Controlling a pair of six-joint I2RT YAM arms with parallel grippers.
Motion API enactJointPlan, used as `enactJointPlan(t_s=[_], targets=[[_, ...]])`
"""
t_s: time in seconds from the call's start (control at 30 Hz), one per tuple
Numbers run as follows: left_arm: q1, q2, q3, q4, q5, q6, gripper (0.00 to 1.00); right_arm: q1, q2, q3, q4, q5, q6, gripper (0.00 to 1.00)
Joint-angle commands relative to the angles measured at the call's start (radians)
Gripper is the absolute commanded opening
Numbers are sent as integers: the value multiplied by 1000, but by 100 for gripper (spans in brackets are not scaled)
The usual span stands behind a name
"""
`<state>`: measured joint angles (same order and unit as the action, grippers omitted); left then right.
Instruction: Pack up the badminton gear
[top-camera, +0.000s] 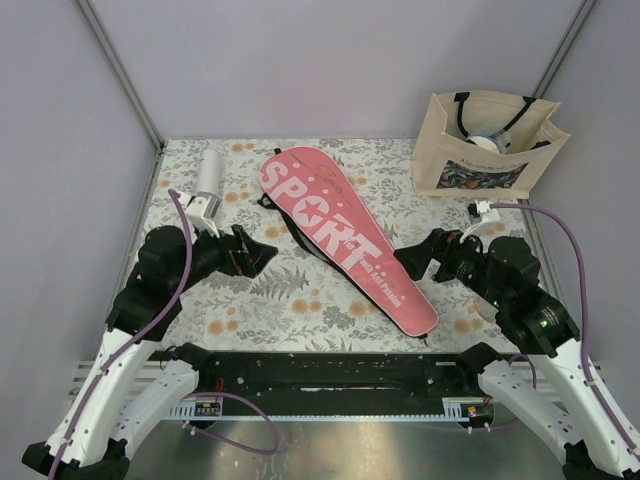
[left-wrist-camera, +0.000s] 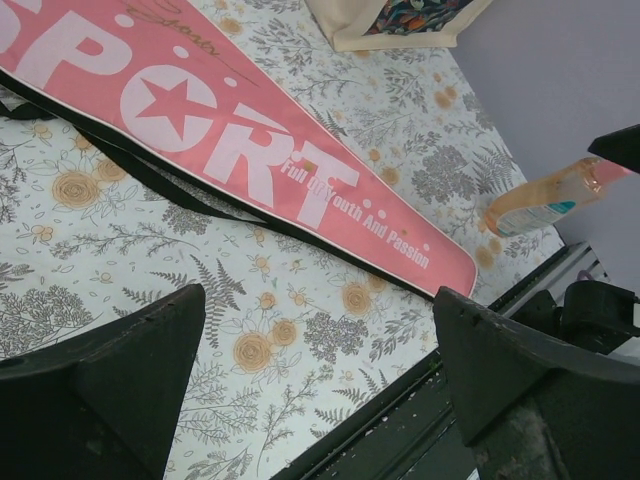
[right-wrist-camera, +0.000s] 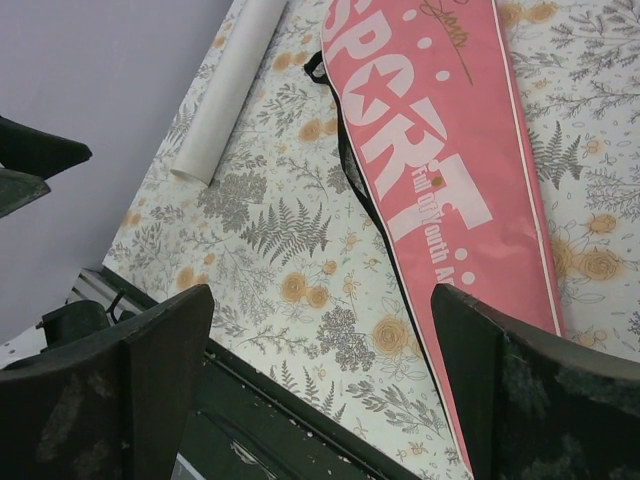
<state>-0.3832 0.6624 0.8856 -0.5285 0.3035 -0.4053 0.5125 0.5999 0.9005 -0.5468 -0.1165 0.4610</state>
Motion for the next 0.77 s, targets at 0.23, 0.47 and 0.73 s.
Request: enactJointPlan(t_s=[0.23,0.47,0.73], targets=[[-2,-32,38,4,6,-38,99,3,6,-17,2,28,27,99],[-2,-38,53,-2,-23,-35,99,3,-3,-26,1,26,30,99],[-2,-30,64,-11,-29,-29,99,3,-3,-15,2,26,19,99]])
